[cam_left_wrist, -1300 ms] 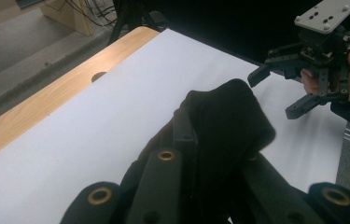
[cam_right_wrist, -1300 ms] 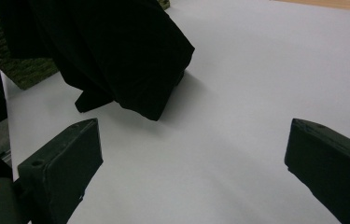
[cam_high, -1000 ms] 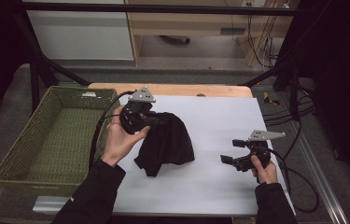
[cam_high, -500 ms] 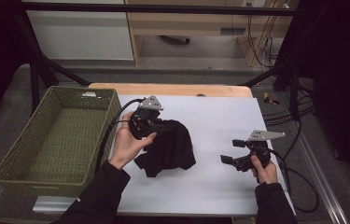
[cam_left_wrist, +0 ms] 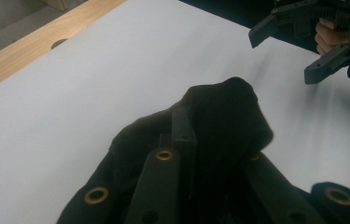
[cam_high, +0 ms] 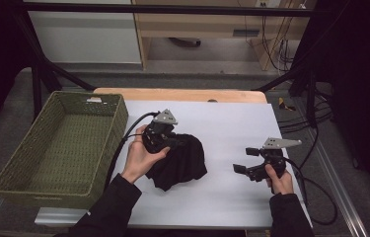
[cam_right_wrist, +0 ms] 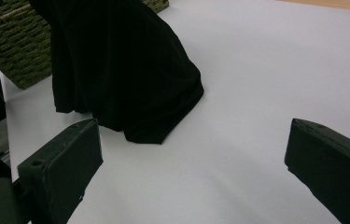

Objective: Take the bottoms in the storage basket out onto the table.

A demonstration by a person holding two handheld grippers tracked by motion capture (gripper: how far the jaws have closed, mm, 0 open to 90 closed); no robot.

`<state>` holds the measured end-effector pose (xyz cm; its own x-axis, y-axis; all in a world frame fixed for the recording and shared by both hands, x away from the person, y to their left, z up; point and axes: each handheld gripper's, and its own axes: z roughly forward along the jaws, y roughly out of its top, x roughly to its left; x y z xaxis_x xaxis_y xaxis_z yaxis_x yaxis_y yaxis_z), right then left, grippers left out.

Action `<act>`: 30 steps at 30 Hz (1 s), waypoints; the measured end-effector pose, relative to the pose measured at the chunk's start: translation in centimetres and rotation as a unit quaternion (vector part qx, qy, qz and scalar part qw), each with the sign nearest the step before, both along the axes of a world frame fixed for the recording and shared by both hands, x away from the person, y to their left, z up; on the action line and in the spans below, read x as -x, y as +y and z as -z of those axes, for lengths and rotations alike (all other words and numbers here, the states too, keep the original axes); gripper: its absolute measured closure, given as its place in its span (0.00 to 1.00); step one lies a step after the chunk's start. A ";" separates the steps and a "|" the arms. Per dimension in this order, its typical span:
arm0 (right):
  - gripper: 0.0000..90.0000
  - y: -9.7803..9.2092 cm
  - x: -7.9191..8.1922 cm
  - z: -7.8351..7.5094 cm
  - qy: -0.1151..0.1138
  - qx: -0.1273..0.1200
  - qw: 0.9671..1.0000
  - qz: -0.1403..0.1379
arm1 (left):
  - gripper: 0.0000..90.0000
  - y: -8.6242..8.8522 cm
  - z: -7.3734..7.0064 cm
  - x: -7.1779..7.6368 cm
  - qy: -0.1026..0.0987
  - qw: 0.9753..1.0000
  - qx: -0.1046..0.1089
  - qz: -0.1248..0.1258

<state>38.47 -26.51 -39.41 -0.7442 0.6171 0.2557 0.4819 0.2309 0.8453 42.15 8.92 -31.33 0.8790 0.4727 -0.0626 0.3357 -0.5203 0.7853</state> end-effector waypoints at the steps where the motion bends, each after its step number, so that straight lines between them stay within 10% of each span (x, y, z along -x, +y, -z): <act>1: 0.05 0.0 0.0 0.0 0.000 0.000 1.000 0.000 | 0.94 -0.1 0.2 0.0 0.002 1.000 -0.001 0.000; 17: 0.05 0.0 0.0 0.0 0.000 0.001 1.000 0.000 | 0.86 -0.7 2.6 -0.2 0.017 1.000 -0.014 -0.002; 30: 0.05 0.0 0.0 0.0 -0.001 0.000 1.000 0.000 | 0.35 -0.3 2.7 -0.2 0.022 1.000 -0.006 -0.020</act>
<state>38.44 -26.52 -39.39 -0.7440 0.6178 0.2546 0.4808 0.2305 0.8460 42.39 8.60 -34.03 0.8562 0.5079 -0.0946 0.3902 -0.5158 0.7627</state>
